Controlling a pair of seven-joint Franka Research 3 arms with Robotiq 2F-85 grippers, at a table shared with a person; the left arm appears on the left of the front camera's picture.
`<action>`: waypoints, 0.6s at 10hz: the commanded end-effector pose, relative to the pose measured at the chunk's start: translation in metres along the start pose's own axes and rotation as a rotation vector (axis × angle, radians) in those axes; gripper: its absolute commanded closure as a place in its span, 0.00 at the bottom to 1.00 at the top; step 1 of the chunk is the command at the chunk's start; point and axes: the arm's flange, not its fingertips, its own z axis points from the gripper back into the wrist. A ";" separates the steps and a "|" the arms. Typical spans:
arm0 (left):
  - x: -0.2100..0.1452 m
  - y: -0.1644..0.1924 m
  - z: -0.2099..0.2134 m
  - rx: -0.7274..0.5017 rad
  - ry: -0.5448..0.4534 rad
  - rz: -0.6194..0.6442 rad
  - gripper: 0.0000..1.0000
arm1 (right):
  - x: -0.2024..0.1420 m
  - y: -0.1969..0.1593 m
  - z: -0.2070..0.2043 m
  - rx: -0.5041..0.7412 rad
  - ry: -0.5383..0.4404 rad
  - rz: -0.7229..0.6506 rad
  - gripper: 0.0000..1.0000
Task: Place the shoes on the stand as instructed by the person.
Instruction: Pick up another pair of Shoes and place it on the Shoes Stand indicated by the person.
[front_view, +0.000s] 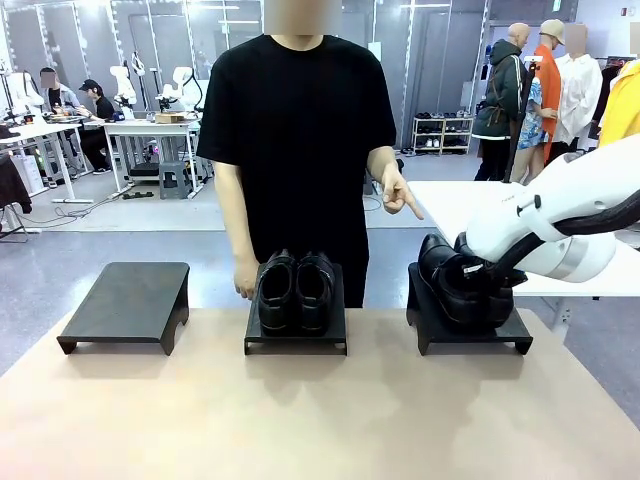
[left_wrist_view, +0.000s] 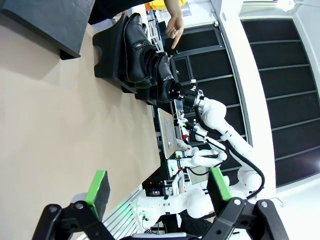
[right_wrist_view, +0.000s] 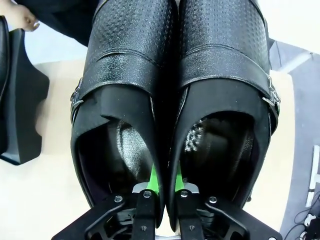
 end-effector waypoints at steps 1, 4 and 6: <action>0.002 -0.002 0.000 -0.021 -0.009 0.006 0.00 | 0.012 0.008 -0.002 -0.030 -0.048 -0.034 0.90; 0.002 -0.002 0.000 -0.021 -0.009 0.006 0.00 | 0.009 0.010 -0.010 -0.038 -0.037 -0.028 0.90; 0.002 -0.002 0.000 -0.021 -0.009 0.006 0.00 | 0.008 0.010 -0.012 -0.041 -0.034 -0.029 0.90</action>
